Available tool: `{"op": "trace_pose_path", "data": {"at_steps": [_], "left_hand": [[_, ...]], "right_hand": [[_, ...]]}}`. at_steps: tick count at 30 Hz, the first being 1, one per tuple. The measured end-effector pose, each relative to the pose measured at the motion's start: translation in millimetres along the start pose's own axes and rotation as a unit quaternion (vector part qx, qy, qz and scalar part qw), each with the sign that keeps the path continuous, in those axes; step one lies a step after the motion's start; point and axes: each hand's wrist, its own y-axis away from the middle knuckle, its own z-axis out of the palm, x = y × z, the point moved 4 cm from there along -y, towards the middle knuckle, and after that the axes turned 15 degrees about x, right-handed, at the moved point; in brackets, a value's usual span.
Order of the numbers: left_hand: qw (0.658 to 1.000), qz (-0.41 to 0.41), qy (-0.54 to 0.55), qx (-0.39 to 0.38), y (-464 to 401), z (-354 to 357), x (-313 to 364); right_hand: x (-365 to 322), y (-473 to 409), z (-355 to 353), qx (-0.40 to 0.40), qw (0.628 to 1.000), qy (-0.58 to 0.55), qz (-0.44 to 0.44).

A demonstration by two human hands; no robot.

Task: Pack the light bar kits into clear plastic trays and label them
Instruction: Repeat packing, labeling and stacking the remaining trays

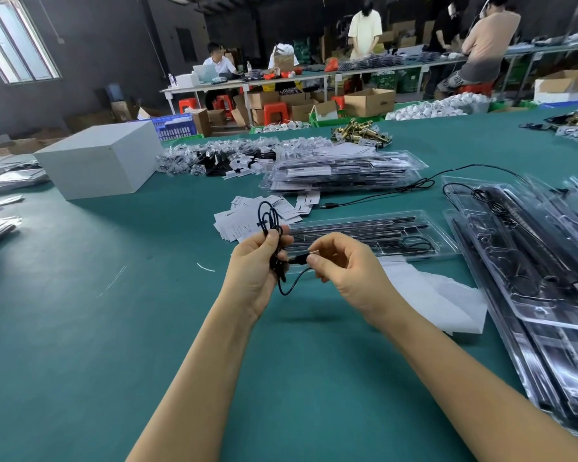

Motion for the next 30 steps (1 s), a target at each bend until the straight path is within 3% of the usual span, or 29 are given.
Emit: {"op": "trace_pose_path", "data": {"at_steps": [5, 11, 18, 30], "left_hand": [[0.993, 0.019, -0.11, -0.025, 7, 4, -3], [0.958, 0.108, -0.258, -0.069, 12, 8, -3], [0.971, 0.026, -0.199, -0.127, 15, 15, -9], [0.967, -0.045, -0.184, -0.171, 18, 10, -6]], "right_hand": [[-7, -1, -6, -0.011, 0.996, 0.07, -0.059], [-11, -1, -5, -0.012, 0.99, 0.098, -0.105], [-4, -4, -9, -0.005, 0.994, 0.079, -0.073], [-4, -3, -10, 0.063, 0.984, 0.109, -0.126]]}}
